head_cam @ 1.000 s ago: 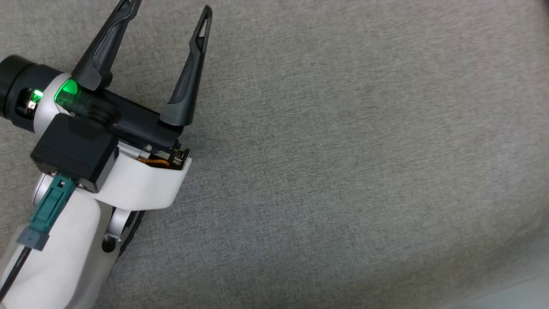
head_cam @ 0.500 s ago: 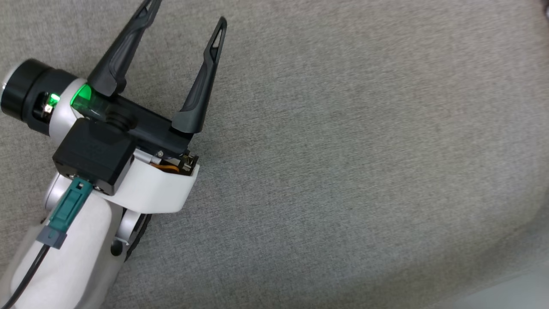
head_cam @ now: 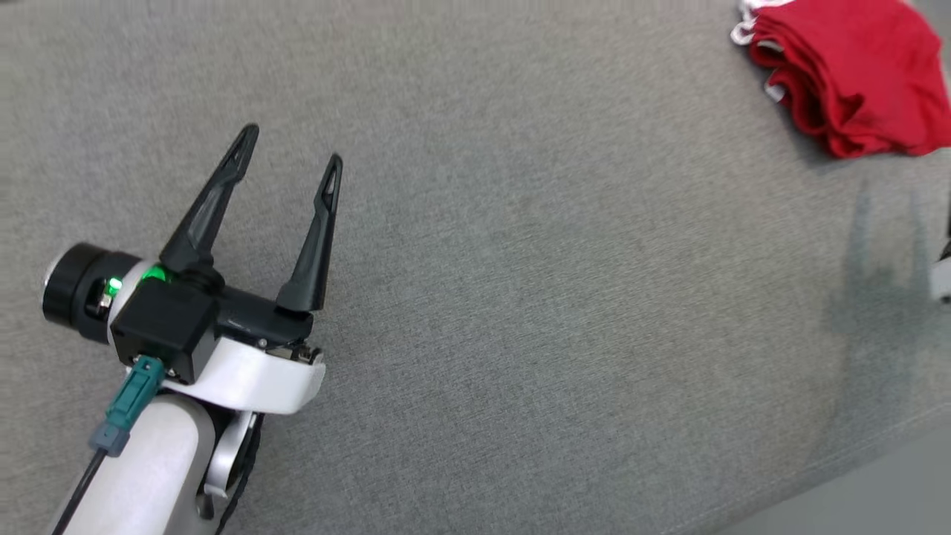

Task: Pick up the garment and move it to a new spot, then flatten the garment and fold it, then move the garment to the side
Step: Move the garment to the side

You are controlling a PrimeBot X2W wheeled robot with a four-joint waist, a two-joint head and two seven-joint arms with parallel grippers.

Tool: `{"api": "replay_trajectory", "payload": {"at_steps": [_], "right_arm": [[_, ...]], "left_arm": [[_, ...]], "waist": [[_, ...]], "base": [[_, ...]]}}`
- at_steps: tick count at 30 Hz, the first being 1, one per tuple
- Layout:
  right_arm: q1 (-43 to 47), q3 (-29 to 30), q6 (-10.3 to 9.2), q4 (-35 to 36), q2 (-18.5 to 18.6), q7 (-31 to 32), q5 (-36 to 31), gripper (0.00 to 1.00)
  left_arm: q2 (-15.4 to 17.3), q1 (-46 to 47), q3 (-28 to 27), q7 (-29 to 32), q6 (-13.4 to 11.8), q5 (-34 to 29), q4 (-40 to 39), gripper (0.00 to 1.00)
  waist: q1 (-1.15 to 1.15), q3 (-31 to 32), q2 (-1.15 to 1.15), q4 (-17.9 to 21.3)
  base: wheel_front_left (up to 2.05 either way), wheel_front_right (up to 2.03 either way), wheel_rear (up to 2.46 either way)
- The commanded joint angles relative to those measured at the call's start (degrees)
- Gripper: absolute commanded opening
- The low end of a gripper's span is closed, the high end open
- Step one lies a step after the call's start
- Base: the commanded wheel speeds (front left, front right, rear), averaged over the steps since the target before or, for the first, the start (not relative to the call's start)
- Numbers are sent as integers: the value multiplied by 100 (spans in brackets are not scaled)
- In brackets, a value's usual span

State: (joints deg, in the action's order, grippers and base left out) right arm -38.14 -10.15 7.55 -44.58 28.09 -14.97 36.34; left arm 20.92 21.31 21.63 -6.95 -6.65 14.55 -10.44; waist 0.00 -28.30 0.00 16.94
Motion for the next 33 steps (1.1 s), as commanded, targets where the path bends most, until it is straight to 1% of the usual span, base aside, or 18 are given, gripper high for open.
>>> {"api": "replay_trajectory", "payload": {"at_steps": [1,5,9,13,17,18,21,26,33], "right_arm": [[165,58,-12,137,-92,-25,-100,100],[909,376,-12,1024,-596,-24,-645,100],[1460,351,-8,1700,-1039,6,-1086,100],[1852,323,-10,2286,-1313,254,-1423,100],[2179,413,-9,2873,-1525,537,-1680,100],[2334,443,-9,3128,-1612,690,-1816,100],[2554,458,-9,3437,-1718,870,-1953,100],[2949,600,-9,3807,-1882,1093,-2150,100],[3481,727,-8,4210,-2027,1343,-2374,100]], "left_arm": [[7,-88,-28,-21,-42,50,17,100],[-59,-379,-56,-96,-140,177,120,100],[-136,-599,-104,-208,-224,298,252,100],[-264,-767,-127,-285,-343,403,384,100],[-292,-972,-186,-354,-445,479,508,100],[-297,-1094,-244,-378,-509,535,566,100],[-294,-1310,-311,-414,-566,618,661,100],[-304,-1650,-321,-417,-607,747,741,100],[-268,-2013,-273,-357,-660,830,791,100]], "waist": [[0,366,0,37],[0,707,0,-176],[0,961,0,-503],[0,1182,0,-929],[0,1376,0,-1366],[0,1465,0,-1548],[0,1601,0,-1762],[0,1875,0,-1919],[0,2248,0,-1862]], "base": [[0,0,0],[0,0,0],[0,0,0],[0,0,0],[0,0,0],[0,0,0],[0,0,0],[0,0,0],[0,0,0]]}}
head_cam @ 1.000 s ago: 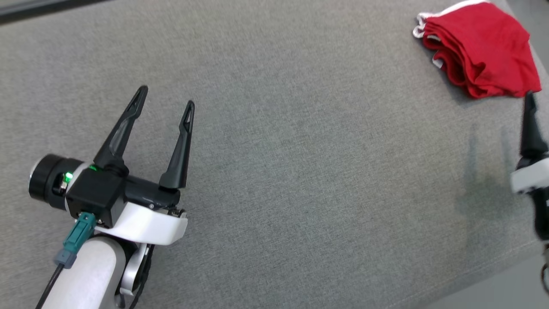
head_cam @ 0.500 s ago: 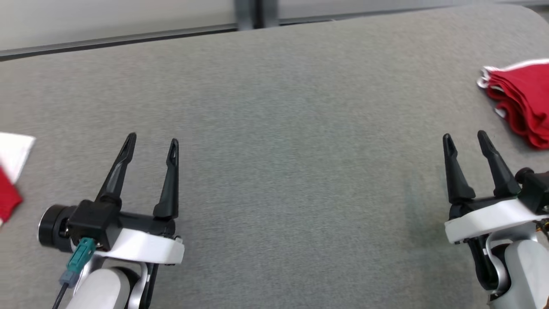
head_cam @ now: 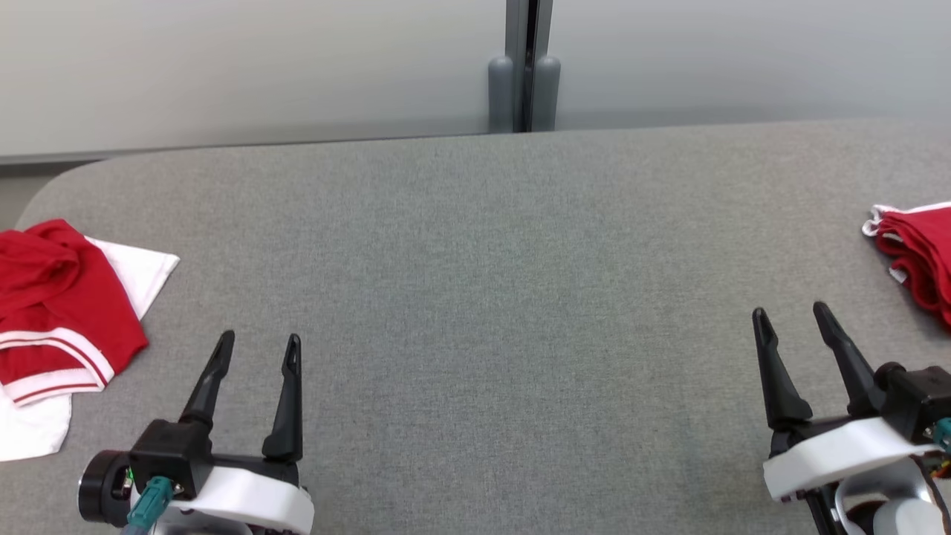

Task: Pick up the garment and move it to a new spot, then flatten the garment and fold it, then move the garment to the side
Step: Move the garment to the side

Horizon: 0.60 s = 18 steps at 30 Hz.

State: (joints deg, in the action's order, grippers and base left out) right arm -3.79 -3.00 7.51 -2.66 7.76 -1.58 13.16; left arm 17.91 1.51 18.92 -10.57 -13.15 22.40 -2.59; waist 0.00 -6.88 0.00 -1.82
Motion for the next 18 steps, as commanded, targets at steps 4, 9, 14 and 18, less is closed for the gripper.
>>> {"api": "replay_trajectory", "payload": {"at_steps": [4,9,14,18], "right_arm": [[400,102,-4,242,-62,189,-118,100],[764,146,-4,476,-117,381,-146,100],[1010,173,-4,663,-158,512,-154,100],[1096,198,-4,753,-191,569,-163,100]], "left_arm": [[49,-246,42,58,-46,68,27,100],[73,-508,72,131,-106,115,24,100],[106,-693,103,200,-149,134,-38,100],[117,-730,134,243,-167,141,-64,100]], "waist": [[0,375,0,53],[0,653,0,108],[0,798,0,139],[0,830,0,143]], "base": [[0,0,0],[0,0,0],[0,0,0],[0,0,0]]}}
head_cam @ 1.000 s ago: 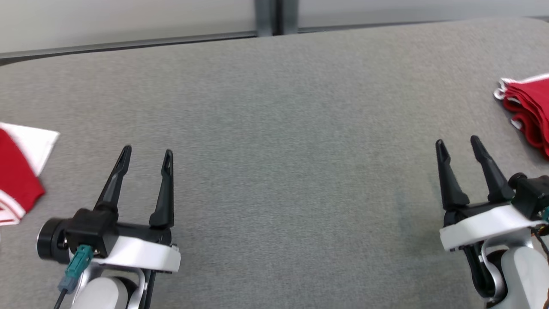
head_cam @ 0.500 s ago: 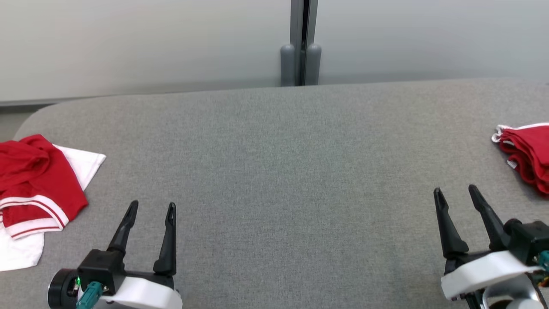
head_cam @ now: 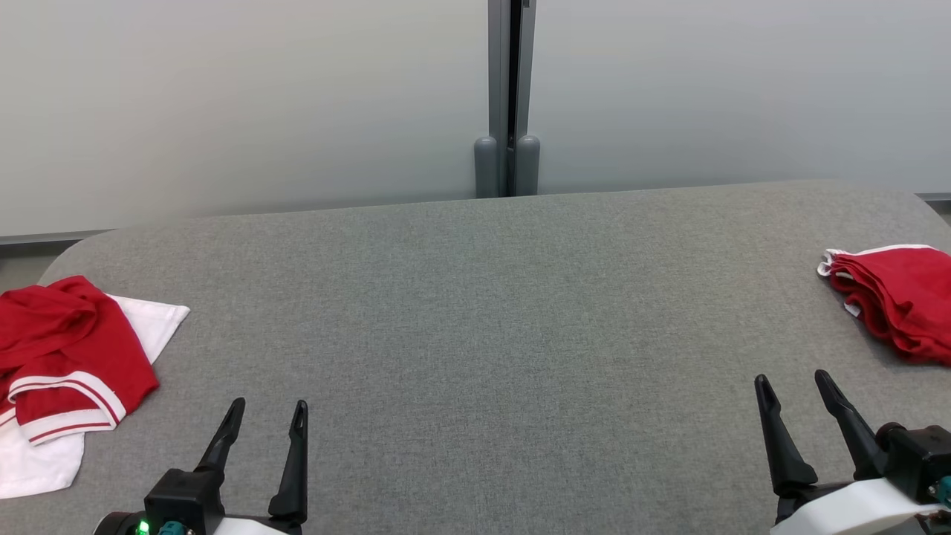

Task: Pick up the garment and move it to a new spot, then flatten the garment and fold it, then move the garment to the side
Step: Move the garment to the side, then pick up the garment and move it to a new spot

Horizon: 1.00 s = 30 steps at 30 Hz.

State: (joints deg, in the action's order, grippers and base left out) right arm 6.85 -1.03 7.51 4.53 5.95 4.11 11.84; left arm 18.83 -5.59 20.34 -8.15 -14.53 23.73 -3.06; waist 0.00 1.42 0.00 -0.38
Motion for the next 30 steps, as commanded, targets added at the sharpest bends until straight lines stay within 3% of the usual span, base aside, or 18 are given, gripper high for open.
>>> {"api": "replay_trajectory", "payload": {"at_steps": [1,18,30], "right_arm": [[41,1,-4,60,-14,20,-32,100],[80,-26,-4,121,-32,103,30,100],[131,93,-4,207,-35,138,11,100]], "left_arm": [[28,-23,-1,7,-33,11,-20,100],[16,-33,89,135,-163,-20,-117,100],[-36,62,64,113,-307,-35,-220,100]], "waist": [[0,6,0,-3],[0,44,0,-66],[0,46,0,-337]], "base": [[0,0,0],[0,0,0],[0,0,0]]}}
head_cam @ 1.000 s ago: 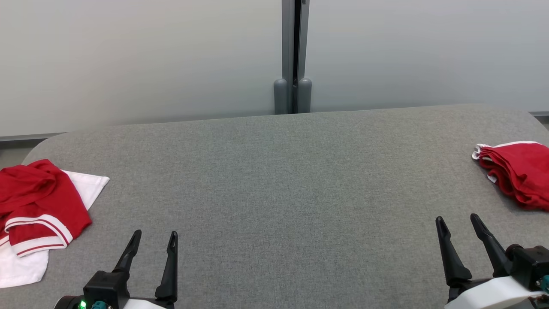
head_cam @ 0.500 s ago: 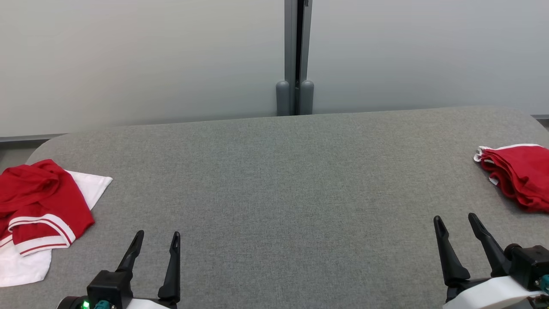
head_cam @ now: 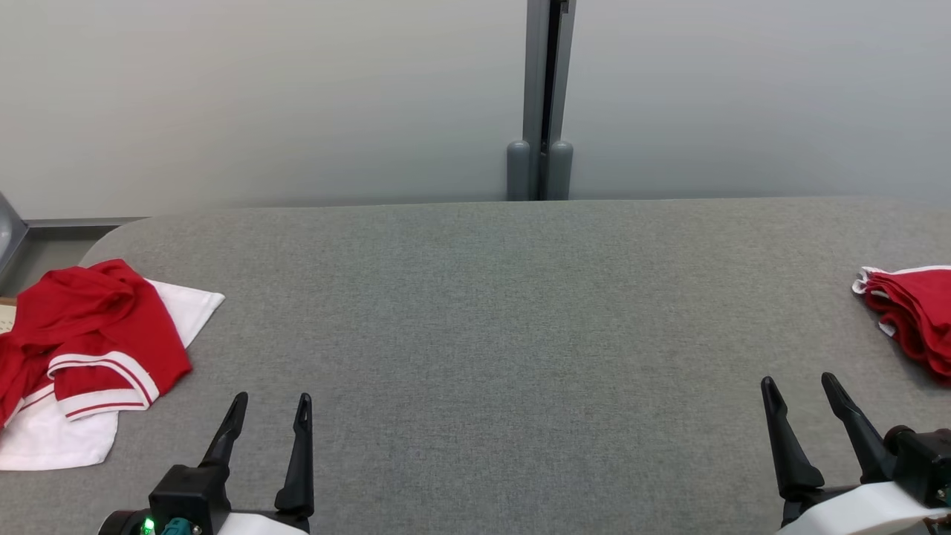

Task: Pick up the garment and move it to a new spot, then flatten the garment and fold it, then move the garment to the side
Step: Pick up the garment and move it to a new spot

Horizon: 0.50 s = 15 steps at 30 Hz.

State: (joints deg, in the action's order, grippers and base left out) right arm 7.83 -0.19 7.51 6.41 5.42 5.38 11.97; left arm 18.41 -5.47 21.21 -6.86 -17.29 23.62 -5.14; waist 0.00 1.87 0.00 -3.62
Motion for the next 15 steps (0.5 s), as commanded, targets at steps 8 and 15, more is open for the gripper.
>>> {"api": "replay_trajectory", "payload": {"at_steps": [8,15], "right_arm": [[120,44,-3,166,-20,63,-48,100],[125,-7,-2,325,-73,159,-61,100]], "left_arm": [[-125,239,-97,-262,-77,40,-11,100],[-133,363,-294,-483,-109,102,94,100]], "waist": [[0,17,0,-632],[0,90,0,-1436]], "base": [[0,0,0],[0,0,0]]}}
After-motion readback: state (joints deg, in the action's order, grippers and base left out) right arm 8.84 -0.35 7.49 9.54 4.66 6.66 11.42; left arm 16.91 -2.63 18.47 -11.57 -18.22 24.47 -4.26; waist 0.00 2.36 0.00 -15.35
